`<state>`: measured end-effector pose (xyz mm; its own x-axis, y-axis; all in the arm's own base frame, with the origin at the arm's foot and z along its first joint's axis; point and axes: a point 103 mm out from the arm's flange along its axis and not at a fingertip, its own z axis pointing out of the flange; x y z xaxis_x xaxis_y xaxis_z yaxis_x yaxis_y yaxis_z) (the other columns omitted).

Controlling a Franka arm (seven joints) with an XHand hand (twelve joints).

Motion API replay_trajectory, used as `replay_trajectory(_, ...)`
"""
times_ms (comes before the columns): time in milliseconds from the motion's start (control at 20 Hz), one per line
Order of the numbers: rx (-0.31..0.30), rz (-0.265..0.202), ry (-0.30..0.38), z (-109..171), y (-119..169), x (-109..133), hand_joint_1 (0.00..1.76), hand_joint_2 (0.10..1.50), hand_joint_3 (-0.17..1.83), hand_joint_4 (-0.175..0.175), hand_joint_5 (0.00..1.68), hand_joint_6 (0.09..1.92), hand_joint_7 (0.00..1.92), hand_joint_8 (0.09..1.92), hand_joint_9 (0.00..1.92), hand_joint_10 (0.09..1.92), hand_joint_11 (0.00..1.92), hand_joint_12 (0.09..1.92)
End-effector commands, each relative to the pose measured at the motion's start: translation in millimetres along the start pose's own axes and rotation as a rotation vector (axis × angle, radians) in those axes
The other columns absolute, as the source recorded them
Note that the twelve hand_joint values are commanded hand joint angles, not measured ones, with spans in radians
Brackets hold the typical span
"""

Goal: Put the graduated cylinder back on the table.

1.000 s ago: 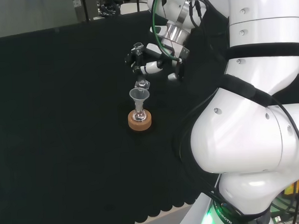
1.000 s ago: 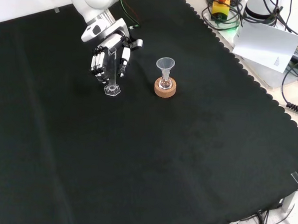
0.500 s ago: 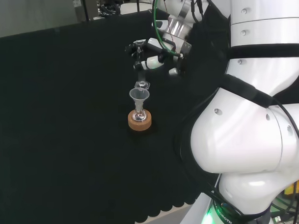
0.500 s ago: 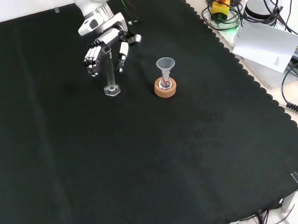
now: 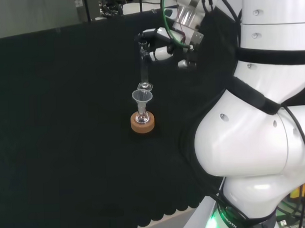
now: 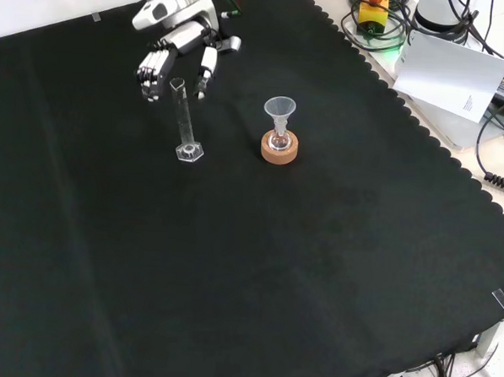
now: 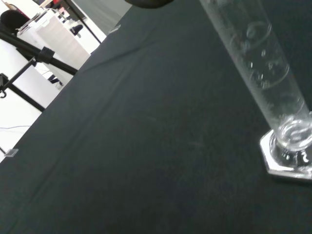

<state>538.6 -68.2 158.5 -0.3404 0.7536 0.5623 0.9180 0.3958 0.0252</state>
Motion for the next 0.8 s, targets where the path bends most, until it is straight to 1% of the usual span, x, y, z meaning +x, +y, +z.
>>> replay_trajectory(50,-0.076,0.080,-0.104,-54.1,-40.1,23.8,0.93,1.00,-0.17,-0.070,0.36,0.24,0.24,0.69,0.43,0.65,0.25,1.35)
replay_trajectory(400,-0.125,0.118,-0.206,-96.2,-85.9,64.7,0.92,1.00,-0.17,-0.072,0.36,0.23,0.24,0.69,0.43,0.65,0.24,1.36)
replay_trajectory(600,-0.141,0.146,-0.251,-110.5,-109.9,85.0,0.92,1.00,-0.17,-0.072,0.36,0.22,0.24,0.69,0.43,0.65,0.24,1.36)
replay_trajectory(800,-0.162,0.175,-0.291,-117.8,-138.2,106.5,0.92,1.00,-0.17,-0.072,0.36,0.22,0.25,0.70,0.43,0.66,0.24,1.36)
